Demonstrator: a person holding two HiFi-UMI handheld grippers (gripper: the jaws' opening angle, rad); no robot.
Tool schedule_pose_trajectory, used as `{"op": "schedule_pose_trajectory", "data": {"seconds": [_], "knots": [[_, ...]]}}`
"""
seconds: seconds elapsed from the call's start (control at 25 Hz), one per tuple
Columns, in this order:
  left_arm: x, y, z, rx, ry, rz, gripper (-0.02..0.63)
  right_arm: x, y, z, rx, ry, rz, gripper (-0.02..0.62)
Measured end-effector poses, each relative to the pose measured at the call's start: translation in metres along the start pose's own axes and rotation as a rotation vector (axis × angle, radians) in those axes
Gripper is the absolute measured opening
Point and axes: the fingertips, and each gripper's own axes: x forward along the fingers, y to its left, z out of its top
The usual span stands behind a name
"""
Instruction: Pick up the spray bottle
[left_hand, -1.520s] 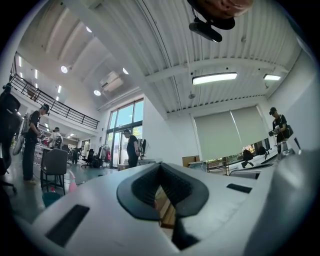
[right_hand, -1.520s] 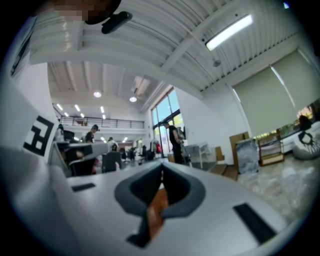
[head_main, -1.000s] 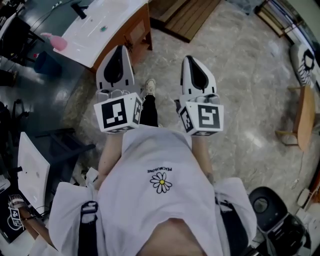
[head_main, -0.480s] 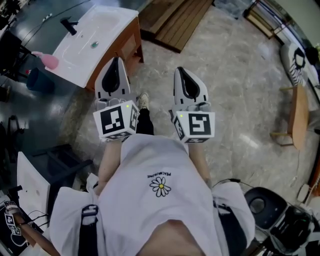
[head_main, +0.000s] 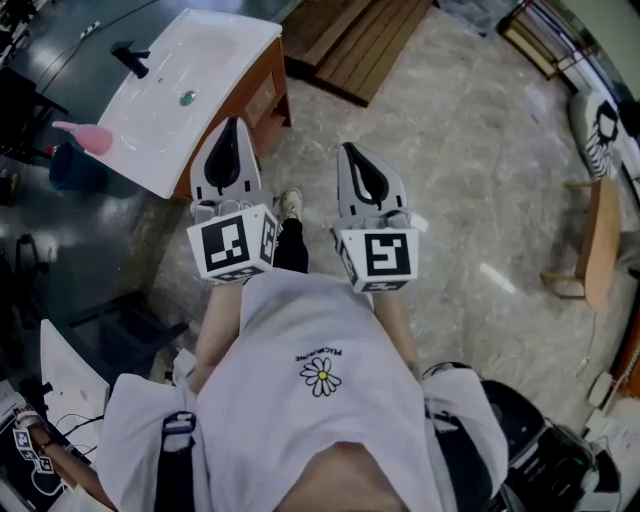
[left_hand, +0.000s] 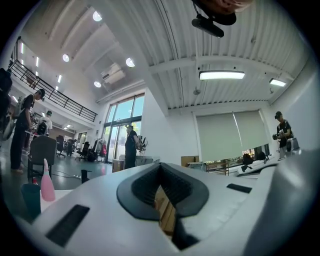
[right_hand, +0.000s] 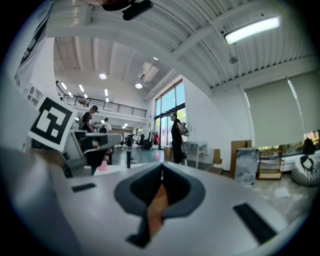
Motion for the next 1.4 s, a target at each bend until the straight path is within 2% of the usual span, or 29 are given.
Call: {"op": "schedule_pose_trajectory", "data": {"seconds": [0.2, 0.4, 0.68, 0.84, 1.0, 1.16, 1.28, 1.4], "knots": [[0.054, 0.023, -0.011, -0.003, 0.012, -0.016, 0.020, 0.059, -0.007, -0.001, 0.000, 0.025, -0.014, 0.029], [0.123, 0.037, -0.007, -0.015, 0.001, -0.053, 0.020, 0.118, -0.026, 0.024, 0.004, 0.014, -0.040, 0.029], [0.219, 0.061, -0.014, -0.051, -0.021, -0.086, 0.020, 0.200, -0.054, 0.032, -0.038, 0.025, -0.092, 0.029], [0.253, 0.076, -0.016, -0.062, -0.027, -0.081, 0.020, 0.233, -0.060, 0.033, -0.057, 0.037, -0.092, 0.029], [0.272, 0.094, -0.023, -0.072, -0.022, -0.047, 0.020, 0.266, -0.049, 0.034, -0.059, 0.043, -0.025, 0.029], [0.278, 0.113, -0.030, -0.067, -0.005, 0.015, 0.020, 0.294, -0.024, 0.032, -0.091, 0.056, 0.087, 0.029], [0.277, 0.133, -0.033, -0.044, 0.000, 0.095, 0.020, 0.314, -0.005, 0.027, -0.077, 0.064, 0.195, 0.029], [0.273, 0.160, -0.034, -0.017, 0.000, 0.213, 0.020, 0.343, 0.014, 0.032, -0.072, 0.037, 0.320, 0.029]]}}
